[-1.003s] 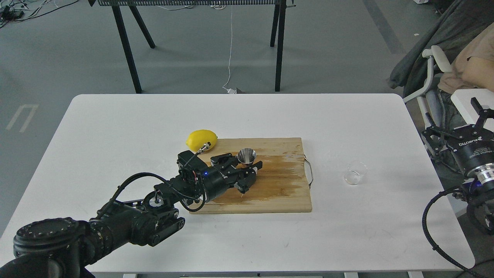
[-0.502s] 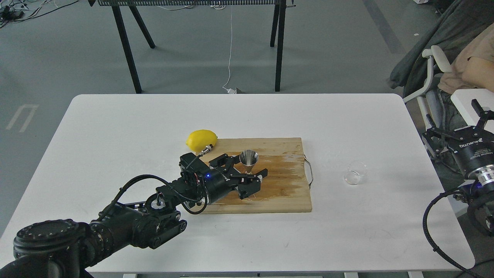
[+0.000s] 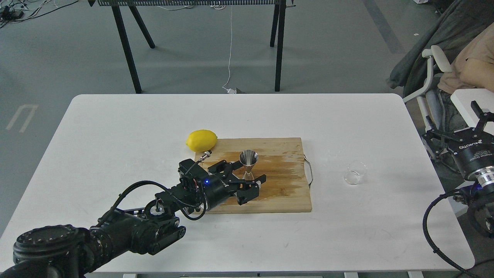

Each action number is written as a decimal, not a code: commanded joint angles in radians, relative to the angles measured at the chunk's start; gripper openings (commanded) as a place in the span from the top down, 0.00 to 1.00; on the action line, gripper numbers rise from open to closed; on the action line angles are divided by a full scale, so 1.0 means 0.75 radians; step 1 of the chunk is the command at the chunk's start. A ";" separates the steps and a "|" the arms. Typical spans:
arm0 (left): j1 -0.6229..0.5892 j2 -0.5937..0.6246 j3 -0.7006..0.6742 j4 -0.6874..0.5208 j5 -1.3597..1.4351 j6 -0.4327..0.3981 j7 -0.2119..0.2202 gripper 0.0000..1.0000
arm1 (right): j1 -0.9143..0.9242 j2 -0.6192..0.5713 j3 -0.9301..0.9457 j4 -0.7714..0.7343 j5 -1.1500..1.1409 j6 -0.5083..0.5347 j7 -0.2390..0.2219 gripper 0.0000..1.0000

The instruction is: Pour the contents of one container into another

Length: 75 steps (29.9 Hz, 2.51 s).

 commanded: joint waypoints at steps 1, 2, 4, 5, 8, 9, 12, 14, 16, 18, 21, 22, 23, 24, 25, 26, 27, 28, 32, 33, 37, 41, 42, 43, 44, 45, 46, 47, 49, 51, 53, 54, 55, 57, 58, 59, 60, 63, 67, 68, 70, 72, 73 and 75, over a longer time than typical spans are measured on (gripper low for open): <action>0.011 0.000 0.000 0.001 0.000 0.000 0.000 0.06 | 0.000 0.000 -0.001 0.002 0.000 0.000 -0.002 0.01; 0.013 0.000 0.000 -0.001 0.000 0.000 0.000 0.06 | 0.000 0.000 -0.001 0.002 0.000 0.000 0.000 0.01; 0.013 0.000 -0.002 -0.001 0.000 0.000 0.000 0.06 | 0.000 0.000 0.001 0.002 0.000 0.000 0.000 0.01; 0.013 0.000 0.000 0.001 0.000 0.000 0.000 0.06 | 0.000 0.000 -0.001 0.002 0.000 0.000 0.000 0.01; 0.013 0.018 -0.002 0.001 -0.002 0.000 0.000 0.06 | 0.000 0.000 -0.001 0.002 0.000 0.000 0.000 0.01; 0.013 0.024 -0.002 0.001 0.000 0.000 0.000 0.06 | -0.002 0.000 -0.001 0.002 0.000 0.000 0.000 0.01; 0.009 0.037 -0.002 0.001 -0.002 0.000 0.000 0.06 | -0.002 0.000 -0.001 0.004 0.000 0.000 0.000 0.01; 0.009 0.045 -0.004 0.001 0.000 0.000 0.000 0.06 | -0.004 0.000 -0.001 0.004 0.000 0.000 0.000 0.01; 0.009 0.051 -0.002 0.001 0.000 0.000 0.000 0.06 | -0.008 0.000 0.003 0.004 0.000 0.000 0.000 0.01; 0.009 0.053 -0.002 -0.001 -0.002 0.000 0.000 0.06 | -0.008 0.000 0.003 0.004 0.000 0.000 0.000 0.01; 0.011 0.065 -0.002 -0.001 0.000 0.000 0.000 0.06 | -0.008 0.000 0.003 0.004 0.000 0.000 0.000 0.01; 0.011 0.073 -0.002 -0.001 0.000 0.000 0.000 0.06 | -0.008 0.000 0.003 0.004 0.000 0.000 0.000 0.01; 0.013 0.080 0.000 -0.001 0.000 0.000 0.000 0.06 | -0.008 0.000 0.003 0.004 0.000 0.000 0.000 0.01; 0.013 0.088 0.000 -0.001 0.000 0.000 0.000 0.06 | -0.008 0.000 0.003 0.004 0.000 0.000 0.000 0.01; 0.013 0.096 0.000 -0.001 0.000 0.000 0.000 0.06 | -0.008 0.000 0.003 0.004 0.000 0.000 0.000 0.01; 0.015 0.102 0.000 -0.003 -0.002 0.000 0.000 0.06 | -0.008 0.000 0.003 0.002 0.000 0.000 0.000 0.01; 0.021 0.108 -0.002 -0.003 0.000 0.000 0.000 0.06 | -0.008 0.000 0.003 0.004 0.000 0.000 0.000 0.01; 0.025 0.116 -0.002 -0.007 -0.002 0.000 0.000 0.06 | -0.008 0.000 0.003 0.004 0.000 0.000 0.000 0.01; 0.056 0.186 -0.002 -0.075 -0.002 0.000 0.000 0.06 | -0.008 0.008 0.001 0.004 0.000 0.000 0.000 0.01; 0.058 0.210 -0.006 -0.097 -0.002 0.000 0.000 0.06 | -0.008 0.006 0.001 0.004 0.000 0.000 0.000 0.01; 0.056 0.427 -0.016 -0.269 -0.022 0.000 0.000 0.07 | -0.008 0.006 0.005 0.006 0.000 0.000 0.000 0.01; 0.056 0.693 -0.051 -0.522 -0.157 0.000 0.000 0.08 | -0.008 0.006 0.007 0.006 0.000 0.000 0.000 0.01; 0.056 0.746 -0.067 -0.575 -0.212 0.000 0.000 0.08 | -0.008 0.006 0.005 0.006 0.002 0.000 -0.002 0.01; 0.056 0.805 -0.086 -0.633 -0.271 0.000 0.000 0.08 | -0.008 0.008 0.003 0.008 0.002 0.000 0.000 0.01; 0.056 0.850 -0.102 -0.672 -0.315 -0.017 0.000 0.08 | -0.008 0.008 0.001 0.008 0.002 0.000 -0.002 0.01; 0.056 0.897 -0.121 -0.714 -0.355 -0.107 0.000 0.08 | -0.006 0.008 -0.001 0.008 0.000 0.000 -0.002 0.01; 0.056 0.934 -0.149 -0.745 -0.398 -0.203 0.000 0.08 | -0.006 0.008 -0.003 0.010 0.002 0.000 -0.002 0.01; 0.056 0.959 -0.184 -0.764 -0.447 -0.303 0.000 0.08 | -0.006 0.010 -0.003 0.012 0.002 0.000 -0.002 0.01; 0.058 0.988 -0.276 -0.780 -0.566 -0.536 0.000 0.07 | -0.002 0.010 -0.009 0.016 0.002 0.000 -0.004 0.01; 0.060 1.002 -0.368 -0.766 -0.715 -0.814 0.000 0.07 | 0.006 0.014 -0.014 0.020 0.002 0.000 -0.006 0.01; 0.062 1.012 -0.464 -0.738 -0.907 -1.094 0.000 0.06 | 0.010 0.018 -0.018 0.020 0.002 0.000 -0.006 0.01; 0.062 1.024 -0.513 -0.709 -1.003 -1.239 0.000 0.06 | 0.012 0.020 -0.020 0.023 0.002 0.000 -0.008 0.01; 0.062 1.031 -0.558 -0.680 -1.087 -1.303 0.000 0.06 | 0.012 0.022 -0.022 0.023 0.002 0.000 -0.010 0.01; 0.060 1.039 -0.654 -0.611 -1.277 -1.303 0.000 0.06 | 0.016 0.033 -0.030 0.023 0.002 0.000 -0.020 0.01; 0.058 1.039 -0.701 -0.552 -1.382 -1.303 0.000 0.06 | 0.018 0.041 -0.048 0.023 0.002 0.000 -0.022 0.01; 0.052 1.039 -0.748 -0.472 -1.492 -1.303 0.000 0.06 | 0.022 0.045 -0.073 0.027 0.004 0.000 -0.022 0.02; 0.049 1.035 -0.789 -0.399 -1.596 -1.303 0.000 0.06 | 0.030 0.045 -0.087 0.043 0.012 0.000 -0.022 0.02; 0.056 1.010 -0.845 -0.143 -1.979 -1.303 0.000 0.06 | 0.014 0.045 -0.103 0.188 0.075 0.000 -0.024 0.02; 0.052 0.927 -0.845 0.044 -2.170 -1.303 0.000 0.06 | -0.094 0.031 -0.083 0.425 0.241 -0.003 -0.024 0.03; 0.056 0.910 -0.849 0.052 -2.174 -1.303 0.000 0.06 | -0.125 0.027 -0.079 0.484 0.284 -0.066 -0.024 0.03; 0.064 0.894 -0.851 0.054 -2.178 -1.303 0.000 0.06 | -0.194 0.012 -0.051 0.621 0.349 -0.240 -0.022 0.03; 0.066 0.890 -0.851 0.060 -2.180 -1.303 0.000 0.06 | -0.266 -0.002 0.011 0.726 0.390 -0.426 -0.024 0.03; 0.068 0.890 -0.851 0.064 -2.180 -1.303 0.000 0.06 | -0.305 -0.002 0.052 0.777 0.411 -0.530 -0.024 0.03; 0.074 0.890 -0.853 0.064 -2.182 -1.303 0.000 0.06 | -0.362 -0.002 0.113 0.857 0.450 -0.722 -0.024 0.02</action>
